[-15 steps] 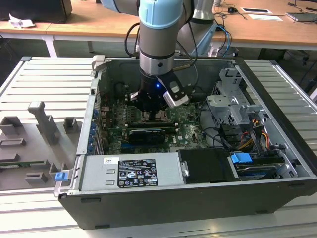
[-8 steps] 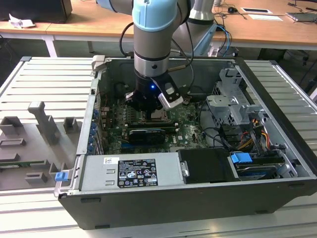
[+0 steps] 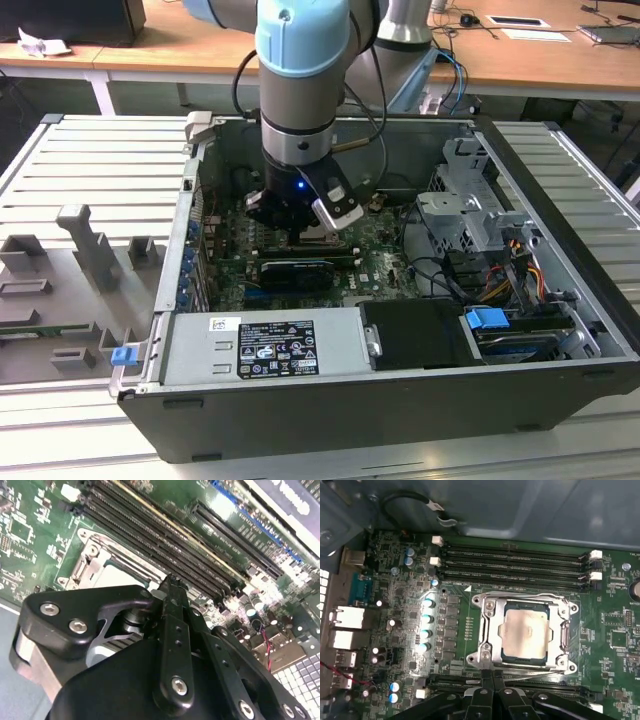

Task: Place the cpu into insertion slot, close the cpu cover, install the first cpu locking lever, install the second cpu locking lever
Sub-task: 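Install the second cpu locking lever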

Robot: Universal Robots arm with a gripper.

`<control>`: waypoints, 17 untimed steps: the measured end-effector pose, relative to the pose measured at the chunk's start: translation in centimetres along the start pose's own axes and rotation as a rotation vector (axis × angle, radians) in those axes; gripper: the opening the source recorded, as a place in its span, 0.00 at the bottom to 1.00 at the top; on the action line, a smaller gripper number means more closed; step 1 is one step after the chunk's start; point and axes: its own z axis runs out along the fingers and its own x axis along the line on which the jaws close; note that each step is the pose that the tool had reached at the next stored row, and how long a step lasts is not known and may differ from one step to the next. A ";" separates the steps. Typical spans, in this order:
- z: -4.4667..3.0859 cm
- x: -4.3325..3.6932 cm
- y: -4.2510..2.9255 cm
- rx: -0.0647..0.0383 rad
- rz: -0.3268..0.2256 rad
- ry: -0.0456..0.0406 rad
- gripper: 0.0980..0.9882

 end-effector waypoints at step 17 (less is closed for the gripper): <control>1.44 1.08 -1.17 -0.092 0.000 -0.0079 0.01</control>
